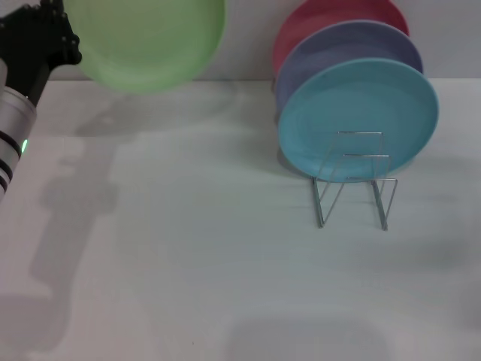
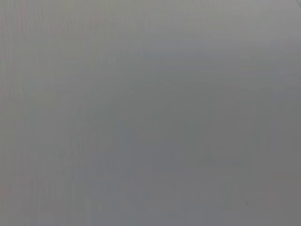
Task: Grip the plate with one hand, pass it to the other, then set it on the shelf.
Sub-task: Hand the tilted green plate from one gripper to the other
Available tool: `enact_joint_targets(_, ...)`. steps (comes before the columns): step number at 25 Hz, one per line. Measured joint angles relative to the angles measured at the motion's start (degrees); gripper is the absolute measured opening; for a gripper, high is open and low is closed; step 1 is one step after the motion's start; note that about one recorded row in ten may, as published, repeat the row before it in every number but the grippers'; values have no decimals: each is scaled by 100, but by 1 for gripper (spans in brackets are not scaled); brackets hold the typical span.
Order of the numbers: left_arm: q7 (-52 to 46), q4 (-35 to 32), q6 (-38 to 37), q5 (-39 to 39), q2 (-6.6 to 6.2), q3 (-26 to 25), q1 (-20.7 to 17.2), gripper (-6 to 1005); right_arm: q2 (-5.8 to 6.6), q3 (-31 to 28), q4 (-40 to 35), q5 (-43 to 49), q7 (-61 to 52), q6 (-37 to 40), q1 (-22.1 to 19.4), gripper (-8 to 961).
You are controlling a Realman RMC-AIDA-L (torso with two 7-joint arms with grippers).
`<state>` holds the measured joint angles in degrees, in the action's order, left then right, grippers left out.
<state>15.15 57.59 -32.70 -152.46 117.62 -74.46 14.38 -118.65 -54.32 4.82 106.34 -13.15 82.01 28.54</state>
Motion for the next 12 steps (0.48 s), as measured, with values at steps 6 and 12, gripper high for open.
enact_joint_targets(6,-1817,-399,-476,-809,-103,1,-91,35,0,0,1,0,3,-2,-25,751)
enact_joint_targets(12,-3054,-1039,-1349,-1268,-200,-13,-122,35,-3,22,1,17,5,-2,-39,751)
